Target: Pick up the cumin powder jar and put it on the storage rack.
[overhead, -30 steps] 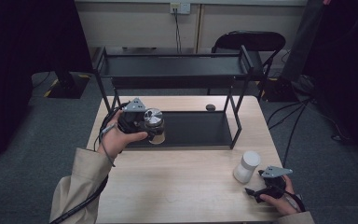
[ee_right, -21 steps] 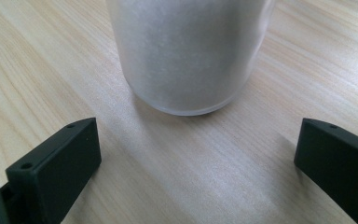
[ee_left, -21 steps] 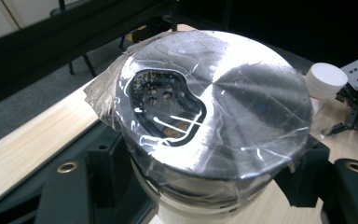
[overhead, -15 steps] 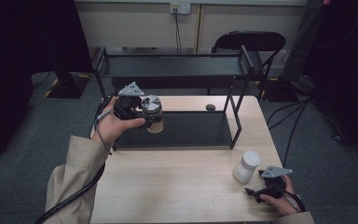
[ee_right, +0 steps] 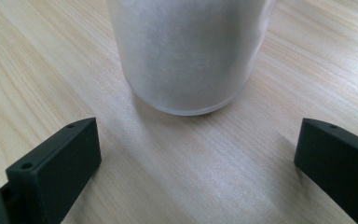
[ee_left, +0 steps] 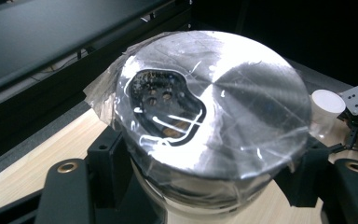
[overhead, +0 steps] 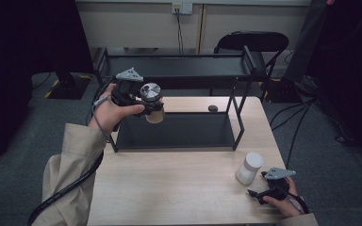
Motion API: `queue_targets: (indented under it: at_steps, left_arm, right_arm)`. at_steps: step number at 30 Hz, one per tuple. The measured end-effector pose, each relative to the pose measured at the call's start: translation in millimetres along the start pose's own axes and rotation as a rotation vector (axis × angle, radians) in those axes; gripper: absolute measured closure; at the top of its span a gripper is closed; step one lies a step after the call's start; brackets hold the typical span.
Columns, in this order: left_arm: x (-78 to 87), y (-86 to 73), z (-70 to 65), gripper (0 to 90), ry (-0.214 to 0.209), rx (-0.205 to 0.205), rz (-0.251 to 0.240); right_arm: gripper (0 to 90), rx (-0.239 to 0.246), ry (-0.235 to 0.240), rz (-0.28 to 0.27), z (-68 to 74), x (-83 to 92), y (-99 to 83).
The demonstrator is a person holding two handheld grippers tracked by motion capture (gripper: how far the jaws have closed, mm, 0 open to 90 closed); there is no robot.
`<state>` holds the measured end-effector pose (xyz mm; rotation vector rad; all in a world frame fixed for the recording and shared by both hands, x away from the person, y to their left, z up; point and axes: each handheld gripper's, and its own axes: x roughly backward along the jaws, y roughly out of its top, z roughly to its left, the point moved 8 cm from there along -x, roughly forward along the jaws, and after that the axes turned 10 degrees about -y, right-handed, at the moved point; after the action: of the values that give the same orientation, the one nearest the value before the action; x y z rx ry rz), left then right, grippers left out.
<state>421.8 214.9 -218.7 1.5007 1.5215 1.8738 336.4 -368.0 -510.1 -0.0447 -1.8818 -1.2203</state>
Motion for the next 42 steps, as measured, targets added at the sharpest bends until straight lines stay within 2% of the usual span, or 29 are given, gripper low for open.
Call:
queue_targets:
  at_steps: [7,14,20,28,34,37,42]
  left_arm:
    - [6.4,16.2,3.7,31.0,0.024,0.006,0.012]
    - [9.2,26.4,10.6,31.0,0.018,0.031,0.008]
    - [13.5,38.3,15.5,31.0,0.038,0.036,0.017]
    - [21.9,57.0,21.2,31.0,0.061,0.054,0.003]
    - [26.6,67.9,26.5,31.0,0.089,0.070,-0.012]
    - [27.2,73.3,29.2,31.0,0.120,0.075,-0.008]
    - [27.7,79.3,34.2,31.0,0.147,0.092,-0.013]
  right_arm:
    - [0.0,0.001,0.001,0.000,-0.3,0.0,0.0]
    - [0.0,0.001,0.003,0.000,-0.6,0.0,0.0]
    - [0.0,0.002,0.003,0.000,-0.6,0.0,0.0]
    - [0.0,0.003,0.004,0.000,-0.7,0.0,0.0]
    - [0.0,0.003,0.005,-0.001,-0.8,0.0,-0.1]
    - [0.0,0.003,0.005,0.000,-0.9,0.0,-0.1]
    - [0.0,0.004,0.005,-0.001,-0.9,0.0,-0.1]
